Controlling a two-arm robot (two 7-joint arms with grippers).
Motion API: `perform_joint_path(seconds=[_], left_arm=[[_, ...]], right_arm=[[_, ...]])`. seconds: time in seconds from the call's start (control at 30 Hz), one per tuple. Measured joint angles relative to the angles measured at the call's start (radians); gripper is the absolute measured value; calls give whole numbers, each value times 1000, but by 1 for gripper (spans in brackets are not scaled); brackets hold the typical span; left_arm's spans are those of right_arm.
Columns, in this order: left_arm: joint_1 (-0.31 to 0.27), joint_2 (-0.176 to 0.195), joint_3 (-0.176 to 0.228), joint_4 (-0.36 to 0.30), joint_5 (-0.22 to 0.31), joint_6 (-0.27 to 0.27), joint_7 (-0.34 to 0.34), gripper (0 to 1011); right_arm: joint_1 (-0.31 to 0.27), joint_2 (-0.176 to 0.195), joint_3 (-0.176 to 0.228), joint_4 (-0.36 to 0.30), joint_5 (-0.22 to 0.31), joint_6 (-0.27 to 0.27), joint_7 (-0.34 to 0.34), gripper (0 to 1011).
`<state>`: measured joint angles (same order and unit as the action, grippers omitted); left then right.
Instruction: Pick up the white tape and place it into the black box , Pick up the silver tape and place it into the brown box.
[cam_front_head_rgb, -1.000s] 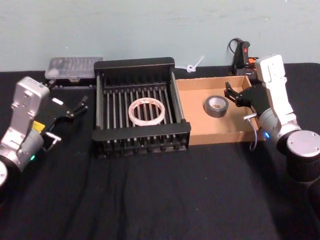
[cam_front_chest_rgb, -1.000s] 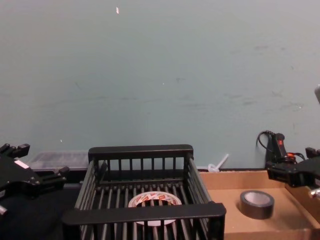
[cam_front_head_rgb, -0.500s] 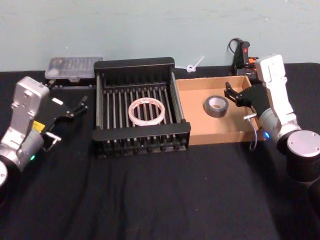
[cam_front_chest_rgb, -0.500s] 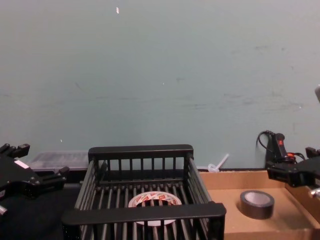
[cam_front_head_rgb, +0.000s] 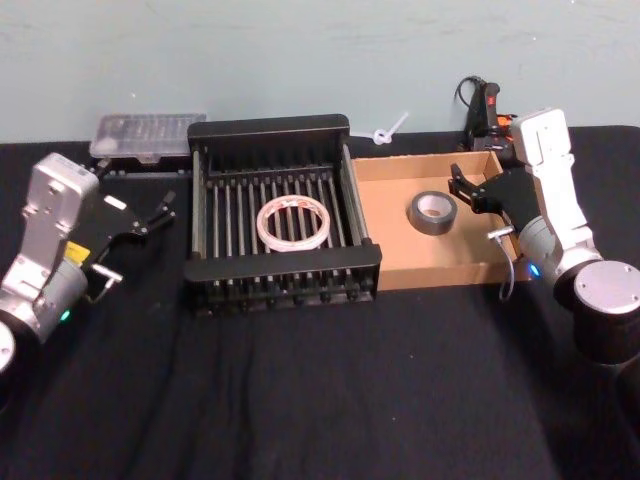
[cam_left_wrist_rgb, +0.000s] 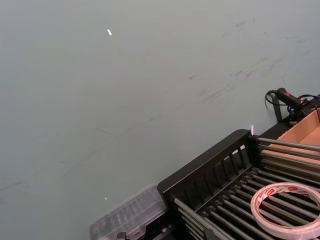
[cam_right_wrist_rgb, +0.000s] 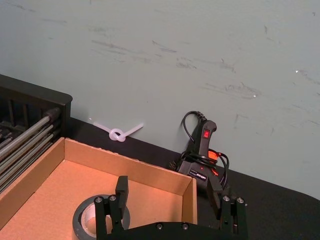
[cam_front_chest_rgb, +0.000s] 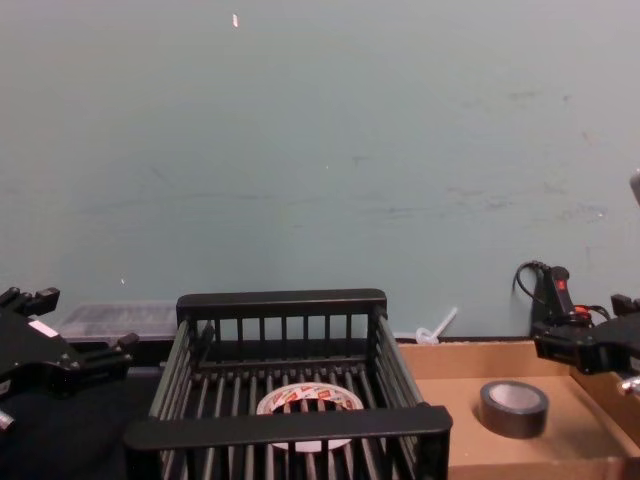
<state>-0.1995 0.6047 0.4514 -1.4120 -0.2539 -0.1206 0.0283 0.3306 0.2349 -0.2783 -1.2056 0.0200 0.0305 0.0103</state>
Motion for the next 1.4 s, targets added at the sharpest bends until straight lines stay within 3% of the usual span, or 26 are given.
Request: perform_joint_path(seconds=[1.4], left_arm=[[0,0,0,0,0,0,0,1001]], right_arm=[[0,0,0,0,0,0,0,1000]])
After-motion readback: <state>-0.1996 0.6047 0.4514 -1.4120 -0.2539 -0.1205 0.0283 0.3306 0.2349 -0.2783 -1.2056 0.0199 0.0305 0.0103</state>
